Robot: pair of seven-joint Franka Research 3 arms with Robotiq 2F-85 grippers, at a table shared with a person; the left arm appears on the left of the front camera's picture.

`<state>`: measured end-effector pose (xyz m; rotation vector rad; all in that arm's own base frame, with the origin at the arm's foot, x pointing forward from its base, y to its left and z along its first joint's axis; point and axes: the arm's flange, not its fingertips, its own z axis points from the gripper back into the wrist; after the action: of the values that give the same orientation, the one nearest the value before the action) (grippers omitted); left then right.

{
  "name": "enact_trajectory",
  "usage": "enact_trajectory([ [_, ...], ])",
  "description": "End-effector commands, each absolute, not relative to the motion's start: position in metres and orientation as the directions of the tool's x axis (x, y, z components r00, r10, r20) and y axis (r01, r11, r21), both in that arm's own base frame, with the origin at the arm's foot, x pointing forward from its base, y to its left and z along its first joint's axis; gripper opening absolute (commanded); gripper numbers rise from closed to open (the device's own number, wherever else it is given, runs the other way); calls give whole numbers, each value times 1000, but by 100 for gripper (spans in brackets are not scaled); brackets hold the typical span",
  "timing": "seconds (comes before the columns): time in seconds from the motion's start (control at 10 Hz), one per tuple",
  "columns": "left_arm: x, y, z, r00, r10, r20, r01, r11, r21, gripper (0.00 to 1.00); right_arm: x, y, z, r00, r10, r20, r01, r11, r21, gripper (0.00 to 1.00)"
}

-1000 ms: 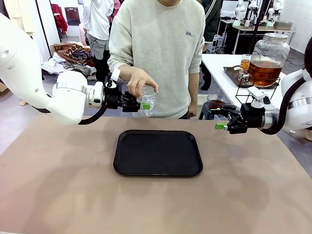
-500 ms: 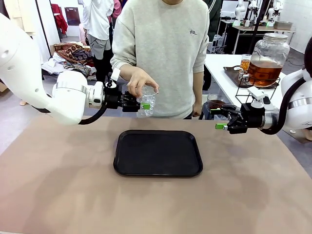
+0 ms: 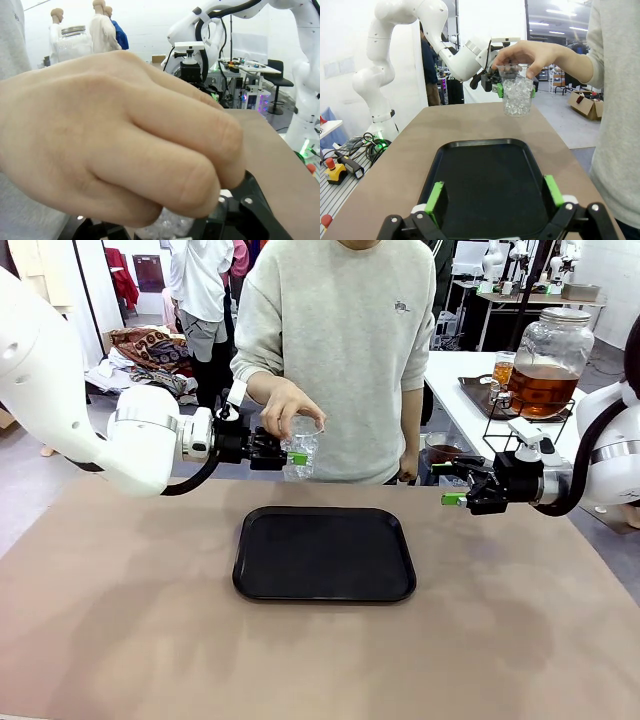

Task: Pour the drink into the iced cup.
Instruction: Open the gripper to release the iced cup you were holding.

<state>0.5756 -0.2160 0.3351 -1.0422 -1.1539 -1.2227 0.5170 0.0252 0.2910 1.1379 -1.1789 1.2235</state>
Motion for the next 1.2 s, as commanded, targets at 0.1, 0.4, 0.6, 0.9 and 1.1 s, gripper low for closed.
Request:
enact_trajectory([
  [0.1, 573, -206, 335, -40, -130, 991, 997, 58, 48, 100, 520, 27, 295, -4, 71, 997, -1000, 26, -6, 100],
  [0.4, 559, -183, 337, -42, -131, 991, 997, 65, 51, 100, 520, 27, 295, -4, 71, 997, -1000, 26, -6, 100],
  [0.6, 543, -155, 334, -30, -145, 989, 997, 69, 41, 100, 520, 27, 295, -4, 71, 997, -1000, 26, -6, 100],
  [0.9, 517, -107, 328, -50, -171, 984, 992, 105, 68, 100, 520, 27, 295, -4, 71, 997, -1000, 26, -6, 100],
  [1.1, 504, -86, 325, -71, -162, 984, 990, 109, 89, 100, 520, 27, 295, -4, 71, 997, -1000, 26, -6, 100],
])
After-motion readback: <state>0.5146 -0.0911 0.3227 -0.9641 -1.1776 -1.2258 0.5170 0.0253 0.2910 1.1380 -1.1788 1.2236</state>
